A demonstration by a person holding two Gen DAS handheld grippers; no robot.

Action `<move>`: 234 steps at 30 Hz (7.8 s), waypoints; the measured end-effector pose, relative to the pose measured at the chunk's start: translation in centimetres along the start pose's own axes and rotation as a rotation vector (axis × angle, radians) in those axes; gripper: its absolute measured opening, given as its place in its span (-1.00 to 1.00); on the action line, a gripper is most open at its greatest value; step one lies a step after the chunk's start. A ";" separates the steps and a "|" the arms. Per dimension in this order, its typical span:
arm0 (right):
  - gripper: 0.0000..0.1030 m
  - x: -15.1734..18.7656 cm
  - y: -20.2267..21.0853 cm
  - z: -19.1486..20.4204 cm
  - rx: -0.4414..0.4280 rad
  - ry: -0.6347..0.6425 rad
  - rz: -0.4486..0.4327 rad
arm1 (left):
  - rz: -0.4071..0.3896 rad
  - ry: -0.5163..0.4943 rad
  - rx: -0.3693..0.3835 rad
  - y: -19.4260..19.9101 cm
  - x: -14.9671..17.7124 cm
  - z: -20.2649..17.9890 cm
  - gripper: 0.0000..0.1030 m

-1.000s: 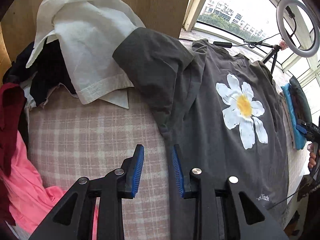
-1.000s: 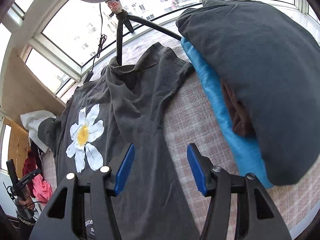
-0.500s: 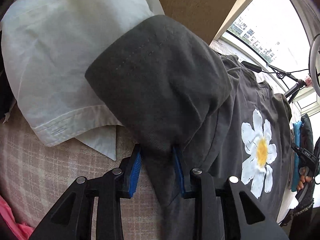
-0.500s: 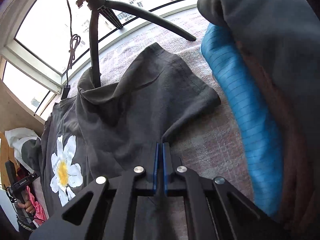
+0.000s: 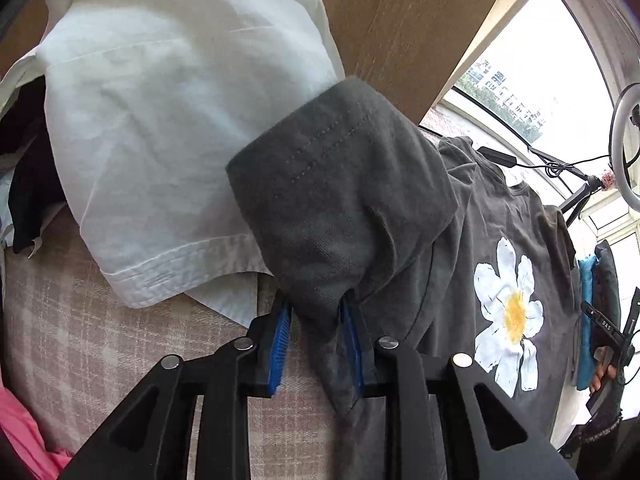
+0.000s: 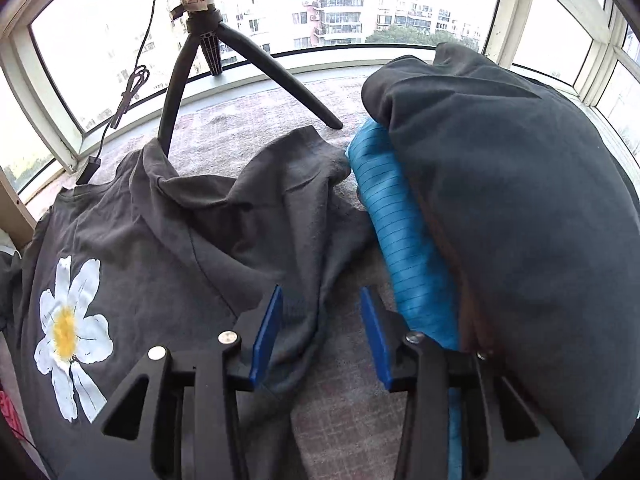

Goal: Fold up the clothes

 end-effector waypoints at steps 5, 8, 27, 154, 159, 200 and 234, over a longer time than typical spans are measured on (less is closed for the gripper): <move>-0.22 0.3 -0.5 0.7 0.012 0.041 0.032 | -0.010 0.060 0.031 -0.3 -0.3 0.3 -0.91; -0.22 0.8 -1.4 0.6 0.021 0.041 0.065 | -0.151 0.128 -0.059 2.6 0.2 1.6 -0.91; -0.21 3.5 2.8 2.9 -0.059 0.030 0.068 | -0.304 -0.308 -0.252 6.9 -3.3 -5.6 -0.12; -0.79 -2.9 -5.3 48.4 -0.795 1.097 0.368 | -0.106 -0.109 0.158 2.8 2.8 4.0 -0.78; -0.79 -2.6 -5.4 44.8 -0.749 1.122 0.328 | -0.089 -0.165 0.136 3.0 3.8 3.5 -0.58; -0.24 -5.6 -11.7 49.7 -0.961 0.892 0.593 | -0.106 -0.065 0.121 1.3 3.1 6.8 -0.85; -0.89 -4.9 -6.7 56.6 -0.895 1.201 0.338 | -0.152 0.004 0.119 1.1 1.9 8.7 -0.58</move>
Point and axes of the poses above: each gripper's, at about its wrist camera, not at the fingertips, and y roughly against the way its jaws point, z to its left, x to its underside, the point moved 2 cm from there along -y, roughly the way its jaws point, and after that the axes turned 13 degrees about -x, right-handed, at the moved point
